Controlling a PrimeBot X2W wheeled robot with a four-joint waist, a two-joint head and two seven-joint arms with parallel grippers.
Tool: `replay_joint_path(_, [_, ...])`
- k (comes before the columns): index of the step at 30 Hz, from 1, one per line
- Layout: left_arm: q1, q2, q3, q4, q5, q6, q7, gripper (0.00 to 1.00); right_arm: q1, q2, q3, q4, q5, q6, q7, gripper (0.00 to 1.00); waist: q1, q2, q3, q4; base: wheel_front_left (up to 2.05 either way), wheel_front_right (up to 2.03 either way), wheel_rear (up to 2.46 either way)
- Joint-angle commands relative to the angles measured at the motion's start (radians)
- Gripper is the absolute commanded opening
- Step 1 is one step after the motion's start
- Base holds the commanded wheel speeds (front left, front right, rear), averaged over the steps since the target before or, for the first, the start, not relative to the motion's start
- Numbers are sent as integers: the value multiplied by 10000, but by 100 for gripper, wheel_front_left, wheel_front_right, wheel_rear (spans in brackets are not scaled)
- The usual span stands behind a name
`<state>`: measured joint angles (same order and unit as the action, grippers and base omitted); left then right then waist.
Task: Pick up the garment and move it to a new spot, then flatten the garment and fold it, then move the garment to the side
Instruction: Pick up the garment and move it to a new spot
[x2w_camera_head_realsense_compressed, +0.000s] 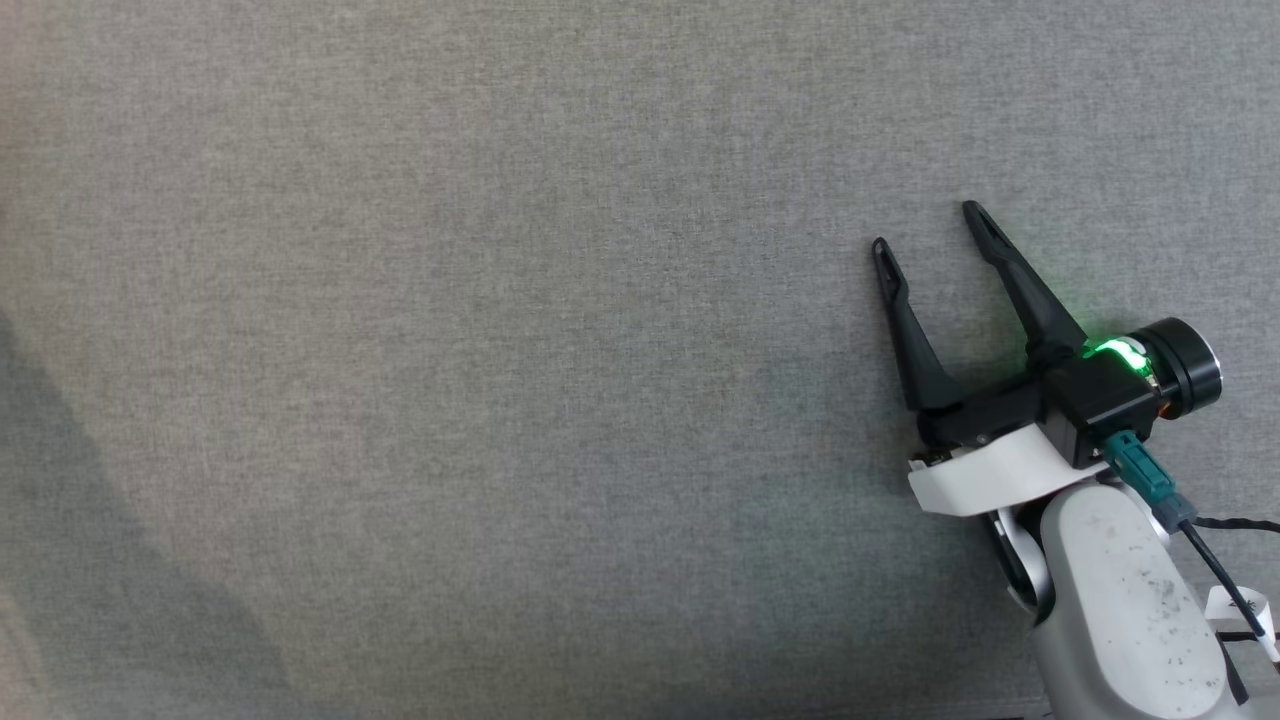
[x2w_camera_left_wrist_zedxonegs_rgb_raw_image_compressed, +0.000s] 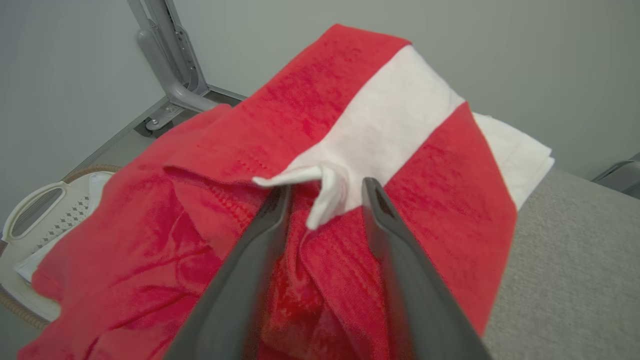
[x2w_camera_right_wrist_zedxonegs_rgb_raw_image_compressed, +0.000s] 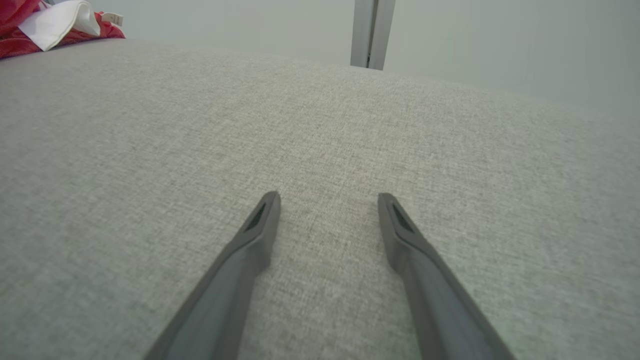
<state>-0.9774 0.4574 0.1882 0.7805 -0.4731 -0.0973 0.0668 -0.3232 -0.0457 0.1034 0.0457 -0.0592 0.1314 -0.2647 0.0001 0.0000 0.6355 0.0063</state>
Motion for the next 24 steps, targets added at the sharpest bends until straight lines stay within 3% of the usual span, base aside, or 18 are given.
replay_joint_path(1, [-289,78,35,128,-28,-11,-164,13,14,-86,-44,232,40,-13,5,100,-1,0,7,-53,0,0,0])
replay_joint_path(2, [-341,113,38,228,-61,-29,-222,0,27,-86,-33,273,48,-13,5,100,-1,0,-29,-65,0,0,0])
replay_joint_path(11, [-652,614,-394,495,310,-162,-819,0,120,-71,49,398,304,-13,2,100,-1,0,-729,-154,0,0,0])
replay_joint_path(24, [-823,1625,-2287,-721,1322,-336,-1194,0,863,-63,234,901,1039,-13,0,100,-1,0,-3316,-766,0,0,0])
